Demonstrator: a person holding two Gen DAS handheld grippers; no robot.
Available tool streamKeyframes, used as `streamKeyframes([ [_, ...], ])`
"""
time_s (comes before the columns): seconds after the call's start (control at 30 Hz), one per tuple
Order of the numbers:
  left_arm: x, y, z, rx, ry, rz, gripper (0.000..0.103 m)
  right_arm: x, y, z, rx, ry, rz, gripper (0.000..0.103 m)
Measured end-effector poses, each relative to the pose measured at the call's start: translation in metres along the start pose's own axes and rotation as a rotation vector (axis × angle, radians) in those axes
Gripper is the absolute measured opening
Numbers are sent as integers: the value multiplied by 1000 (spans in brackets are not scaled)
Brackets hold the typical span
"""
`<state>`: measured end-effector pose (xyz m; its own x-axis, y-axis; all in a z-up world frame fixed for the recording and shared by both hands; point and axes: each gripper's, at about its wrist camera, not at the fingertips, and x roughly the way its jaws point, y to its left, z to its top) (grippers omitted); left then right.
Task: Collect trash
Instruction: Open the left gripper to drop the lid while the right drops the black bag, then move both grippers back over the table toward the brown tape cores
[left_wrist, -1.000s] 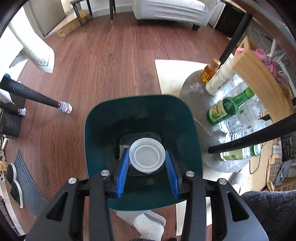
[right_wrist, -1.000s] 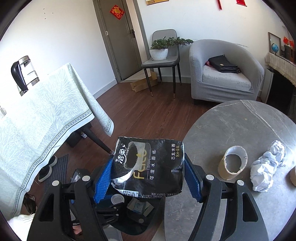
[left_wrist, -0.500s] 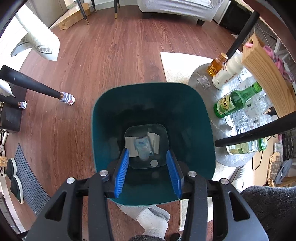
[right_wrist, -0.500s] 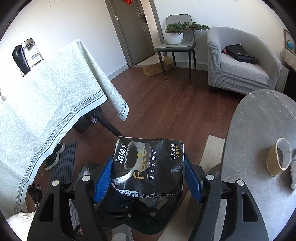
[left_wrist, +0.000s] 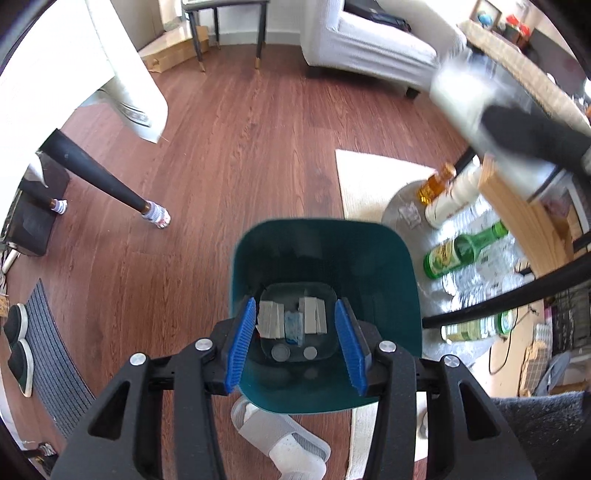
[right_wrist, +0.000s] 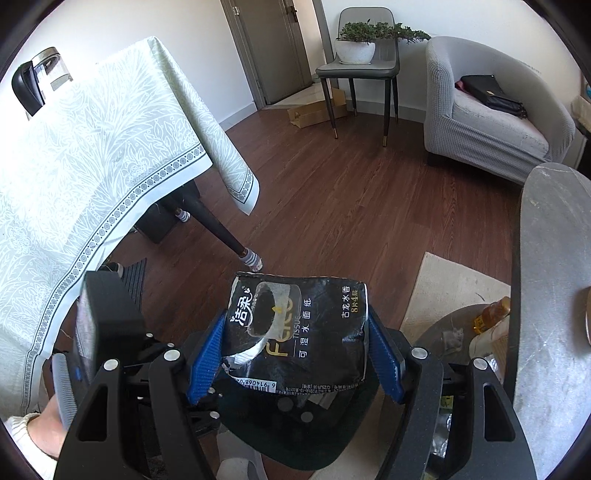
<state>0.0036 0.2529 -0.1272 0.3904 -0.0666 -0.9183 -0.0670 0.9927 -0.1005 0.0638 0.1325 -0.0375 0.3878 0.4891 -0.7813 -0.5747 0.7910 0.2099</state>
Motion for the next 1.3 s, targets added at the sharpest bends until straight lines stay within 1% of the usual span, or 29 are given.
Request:
streamKeyframes([
  [0.07, -13, 6, 3, -16, -42, 9, 47, 8, 2, 0, -1, 13, -5, 72],
  [0.13, -28, 9, 5, -20, -94, 33, 44, 15, 3, -2, -4, 29, -12, 72],
  [0.23, -48, 18, 10, -65, -155, 23, 41, 26, 3, -6, -12, 52, -30, 72],
  [0.3, -61, 22, 13, -81, -191, 31, 35, 35, 3, -9, -15, 72, -37, 72],
  [0.37, -74, 22, 16, -86, -233, 40, 34, 42, 4, -13, -20, 95, -37, 72],
  [0.47, -92, 19, 20, -97, -286, 21, 32, 52, 6, -20, -24, 125, -31, 72],
  [0.77, -126, 2, 34, -95, -378, -57, 31, 80, 11, -34, -36, 205, -7, 72],
  [1.03, -151, -24, 40, -87, -452, -96, 30, 109, 23, -56, -115, 300, -12, 73],
  [1.13, -158, -28, 42, -99, -473, -121, 30, 118, 28, -64, -146, 328, -21, 75],
  [1.2, -163, -31, 43, -106, -487, -134, 30, 123, 30, -71, -180, 353, -28, 82],
  [1.3, -169, -33, 44, -115, -504, -150, 30, 129, 35, -82, -245, 384, -72, 84],
])
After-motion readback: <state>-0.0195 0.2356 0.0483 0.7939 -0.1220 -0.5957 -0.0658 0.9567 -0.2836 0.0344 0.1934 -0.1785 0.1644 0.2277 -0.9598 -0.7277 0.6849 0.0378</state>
